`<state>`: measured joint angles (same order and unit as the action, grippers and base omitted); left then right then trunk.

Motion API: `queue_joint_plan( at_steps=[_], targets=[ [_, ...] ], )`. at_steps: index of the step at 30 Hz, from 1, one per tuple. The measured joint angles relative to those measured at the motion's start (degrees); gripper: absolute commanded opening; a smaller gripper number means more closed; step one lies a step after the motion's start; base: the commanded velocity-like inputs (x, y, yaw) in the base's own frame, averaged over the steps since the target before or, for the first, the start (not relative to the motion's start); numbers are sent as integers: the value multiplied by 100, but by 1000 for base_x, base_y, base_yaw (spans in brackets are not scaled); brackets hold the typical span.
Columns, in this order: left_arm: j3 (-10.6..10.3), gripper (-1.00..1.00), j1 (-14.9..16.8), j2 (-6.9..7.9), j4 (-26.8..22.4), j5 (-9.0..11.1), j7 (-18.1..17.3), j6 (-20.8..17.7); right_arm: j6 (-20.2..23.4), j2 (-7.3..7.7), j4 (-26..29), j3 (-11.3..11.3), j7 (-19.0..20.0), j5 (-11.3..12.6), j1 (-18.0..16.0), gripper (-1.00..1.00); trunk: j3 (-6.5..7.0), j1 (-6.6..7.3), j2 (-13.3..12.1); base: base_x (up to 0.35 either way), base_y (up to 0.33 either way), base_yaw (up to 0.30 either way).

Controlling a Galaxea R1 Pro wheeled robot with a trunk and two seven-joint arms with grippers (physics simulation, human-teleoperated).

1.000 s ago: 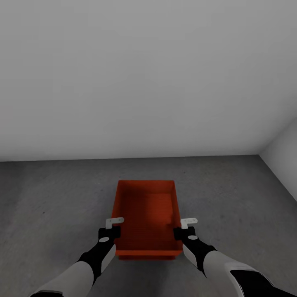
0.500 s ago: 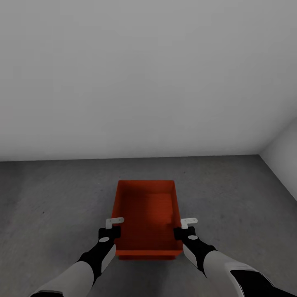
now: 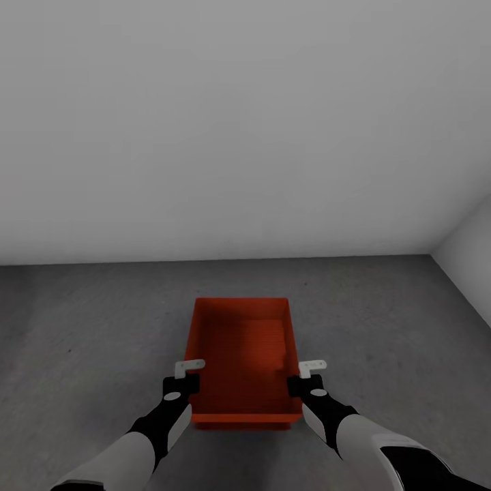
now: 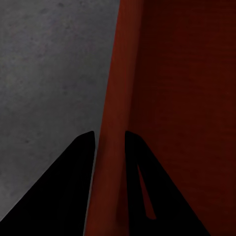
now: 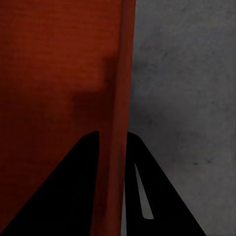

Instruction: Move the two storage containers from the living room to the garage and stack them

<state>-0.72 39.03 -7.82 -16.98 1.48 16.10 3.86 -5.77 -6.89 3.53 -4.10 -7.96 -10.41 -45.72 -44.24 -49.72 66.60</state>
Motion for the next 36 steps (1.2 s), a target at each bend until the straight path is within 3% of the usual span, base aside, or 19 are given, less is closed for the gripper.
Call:
queue_joint_plan(
  at_steps=[27,36],
  targets=[
    [-1,-100,0,0,0,1,0,0,0,0,-1,0,-1,0,0,-100,-485,-593,1083,0,0,0],
    [5,-100,0,-1,-5,-9,0,0,0,0,6,1,1,0,0,-100,-485,-594,1085,0,0,0]
  ],
)
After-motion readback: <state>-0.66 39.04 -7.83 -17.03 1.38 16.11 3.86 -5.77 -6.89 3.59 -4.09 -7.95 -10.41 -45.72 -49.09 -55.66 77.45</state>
